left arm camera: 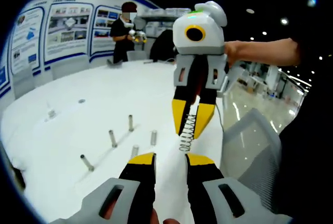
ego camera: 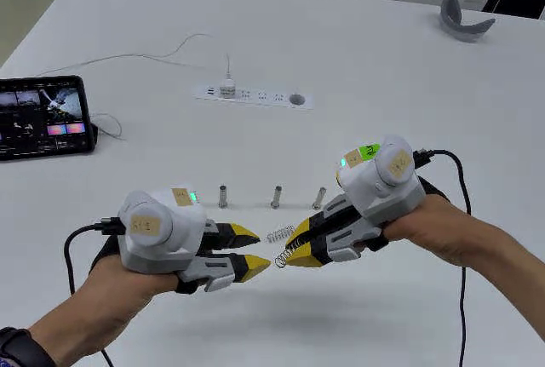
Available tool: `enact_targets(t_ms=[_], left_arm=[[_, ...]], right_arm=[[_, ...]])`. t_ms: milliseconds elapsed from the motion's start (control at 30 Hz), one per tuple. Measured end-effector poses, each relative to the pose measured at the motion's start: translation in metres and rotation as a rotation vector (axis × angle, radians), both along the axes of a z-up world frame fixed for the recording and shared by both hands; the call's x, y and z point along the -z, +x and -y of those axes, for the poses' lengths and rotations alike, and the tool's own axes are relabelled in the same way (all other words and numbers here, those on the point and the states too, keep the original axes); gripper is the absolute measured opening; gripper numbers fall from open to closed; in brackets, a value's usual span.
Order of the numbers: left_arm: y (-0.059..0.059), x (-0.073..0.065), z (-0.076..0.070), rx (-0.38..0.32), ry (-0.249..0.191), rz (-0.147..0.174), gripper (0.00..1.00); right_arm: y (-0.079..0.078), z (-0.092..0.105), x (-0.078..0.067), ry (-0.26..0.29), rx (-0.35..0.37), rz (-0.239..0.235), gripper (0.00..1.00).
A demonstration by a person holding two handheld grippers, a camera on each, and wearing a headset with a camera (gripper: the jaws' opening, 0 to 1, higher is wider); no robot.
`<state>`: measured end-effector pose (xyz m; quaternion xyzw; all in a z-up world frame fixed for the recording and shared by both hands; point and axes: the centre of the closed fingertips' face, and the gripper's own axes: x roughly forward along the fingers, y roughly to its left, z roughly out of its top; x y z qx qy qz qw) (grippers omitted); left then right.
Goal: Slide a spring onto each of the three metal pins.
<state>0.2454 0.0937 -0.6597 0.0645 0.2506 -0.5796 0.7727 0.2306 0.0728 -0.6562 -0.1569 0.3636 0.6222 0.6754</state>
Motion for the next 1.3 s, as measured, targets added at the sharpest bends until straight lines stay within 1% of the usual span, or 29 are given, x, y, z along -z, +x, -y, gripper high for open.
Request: enact_targets(t_ms=[333,600,767,900,1100,1167,1300], left_arm=[[0.014,0.01,-0.028,-0.1,0.015,-0.009,0.3],[0.027,0.012,-0.047,-0.188,0.028,-0.004,0.36],[0.035,0.018,-0.06,-0.24,0.037,-0.01,0.42],[0.039,0.018,-0.068,-0.269,0.04,-0.012,0.43],[0.045,0.021,-0.081,-0.313,0.051,-0.013,0.49],[0.047,0.021,-0.085,-0.327,0.05,-0.017,0.52],[0.049,0.024,-0.091,-0.353,0.054,-0.023,0.56]], right_arm=[[0.013,0.0,0.01,-0.034,0.024,0.009,0.12],[0.025,0.0,0.018,-0.061,0.036,0.022,0.12],[0.033,-0.002,0.021,-0.071,0.039,0.023,0.12],[0.041,-0.004,0.023,-0.082,0.039,0.033,0.12],[0.053,-0.007,0.027,-0.097,0.038,0.049,0.12],[0.059,-0.008,0.028,-0.102,0.057,0.045,0.12],[0.067,-0.01,0.031,-0.105,0.061,0.044,0.12]])
